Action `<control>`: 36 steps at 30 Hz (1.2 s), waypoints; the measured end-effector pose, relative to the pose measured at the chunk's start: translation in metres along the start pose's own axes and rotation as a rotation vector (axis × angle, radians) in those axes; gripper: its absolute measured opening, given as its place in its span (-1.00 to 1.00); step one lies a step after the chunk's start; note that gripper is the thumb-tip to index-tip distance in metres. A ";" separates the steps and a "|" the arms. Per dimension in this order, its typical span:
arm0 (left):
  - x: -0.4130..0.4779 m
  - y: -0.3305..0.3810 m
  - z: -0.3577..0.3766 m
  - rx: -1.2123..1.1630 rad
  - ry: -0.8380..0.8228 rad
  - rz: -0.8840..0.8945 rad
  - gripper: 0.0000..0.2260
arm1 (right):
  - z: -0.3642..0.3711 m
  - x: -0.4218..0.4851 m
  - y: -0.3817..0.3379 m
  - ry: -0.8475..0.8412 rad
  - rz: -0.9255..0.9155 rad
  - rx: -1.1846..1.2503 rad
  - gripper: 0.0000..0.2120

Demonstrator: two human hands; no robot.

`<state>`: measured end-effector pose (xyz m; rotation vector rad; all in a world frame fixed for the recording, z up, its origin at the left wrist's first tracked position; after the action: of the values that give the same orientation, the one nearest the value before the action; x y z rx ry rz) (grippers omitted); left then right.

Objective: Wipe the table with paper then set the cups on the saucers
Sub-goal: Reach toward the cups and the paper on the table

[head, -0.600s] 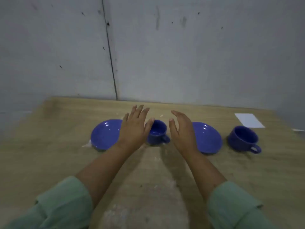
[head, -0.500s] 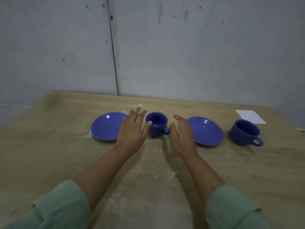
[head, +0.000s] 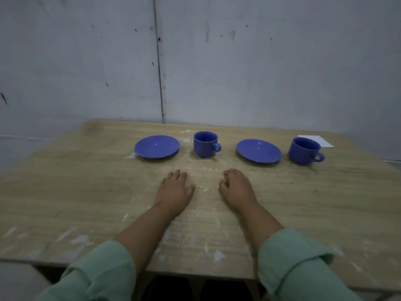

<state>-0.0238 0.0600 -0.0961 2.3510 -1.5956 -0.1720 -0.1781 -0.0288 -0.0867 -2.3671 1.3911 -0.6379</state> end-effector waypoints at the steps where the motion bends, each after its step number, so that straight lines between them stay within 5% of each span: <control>1: 0.000 0.000 0.001 0.000 -0.002 0.002 -0.48 | 0.000 0.001 0.002 0.004 0.021 0.062 -0.63; 12: 0.052 0.005 0.013 -0.046 -0.015 0.052 -0.48 | 0.002 0.069 0.017 0.152 0.238 0.874 -0.81; 22: 0.082 0.002 0.014 -0.140 0.082 0.000 -0.45 | 0.019 0.106 0.006 0.104 0.140 0.866 -0.70; 36: 0.079 0.004 0.011 -0.154 0.087 0.011 -0.45 | 0.008 0.087 0.032 0.293 0.292 1.035 -0.76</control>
<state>-0.0003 -0.0167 -0.0999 2.2018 -1.4991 -0.1810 -0.1604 -0.1203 -0.0903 -1.2685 1.0631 -1.2577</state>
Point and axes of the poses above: each hand's wrist, its own x-axis towards the middle knuckle, its own z-axis out of the palm, y = z × x, the point moved 7 cm from there along x, towards the middle knuckle, and after that the axes turned 1 degree about z, right-handed, at the moved point
